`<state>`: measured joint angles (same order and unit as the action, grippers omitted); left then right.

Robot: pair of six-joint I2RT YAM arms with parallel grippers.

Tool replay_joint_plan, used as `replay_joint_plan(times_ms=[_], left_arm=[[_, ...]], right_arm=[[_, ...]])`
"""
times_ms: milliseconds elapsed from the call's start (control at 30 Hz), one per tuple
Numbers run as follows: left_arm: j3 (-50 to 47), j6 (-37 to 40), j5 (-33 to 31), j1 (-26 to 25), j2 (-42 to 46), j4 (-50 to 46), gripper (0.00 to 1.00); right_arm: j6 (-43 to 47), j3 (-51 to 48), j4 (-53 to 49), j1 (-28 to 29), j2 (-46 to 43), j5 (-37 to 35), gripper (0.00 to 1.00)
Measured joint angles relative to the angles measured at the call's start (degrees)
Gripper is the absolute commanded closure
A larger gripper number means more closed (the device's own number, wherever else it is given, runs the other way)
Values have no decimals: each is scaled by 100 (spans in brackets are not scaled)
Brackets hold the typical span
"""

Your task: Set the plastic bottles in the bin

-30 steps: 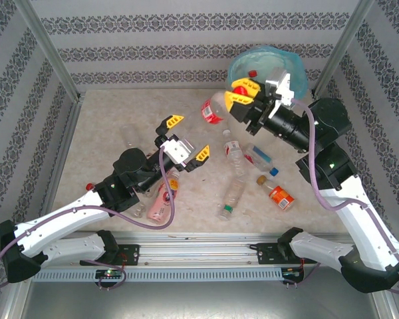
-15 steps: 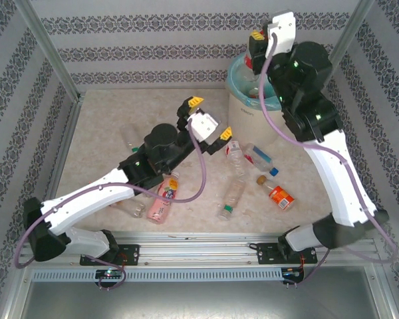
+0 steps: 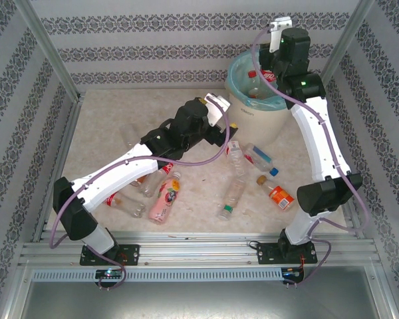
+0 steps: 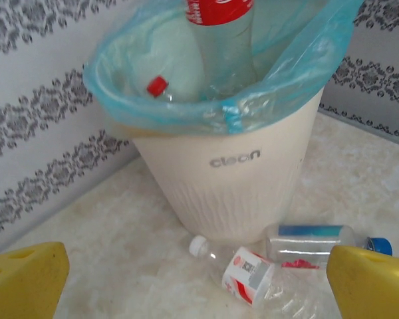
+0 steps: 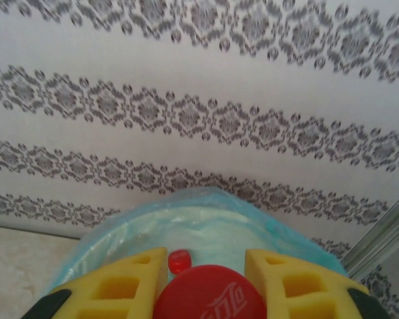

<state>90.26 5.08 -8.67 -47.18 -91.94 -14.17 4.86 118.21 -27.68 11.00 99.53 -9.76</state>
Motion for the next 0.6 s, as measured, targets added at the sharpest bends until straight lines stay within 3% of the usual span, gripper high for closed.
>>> replay_joint_plan(times_ms=[433, 600], left_arm=[[-2, -667, 247, 192, -17, -267, 1], [-20, -710, 245, 192, -17, -275, 1]], right_arm=[[133, -518, -37, -280, 699, 83, 100], [109, -730, -37, -455, 992, 149, 93]])
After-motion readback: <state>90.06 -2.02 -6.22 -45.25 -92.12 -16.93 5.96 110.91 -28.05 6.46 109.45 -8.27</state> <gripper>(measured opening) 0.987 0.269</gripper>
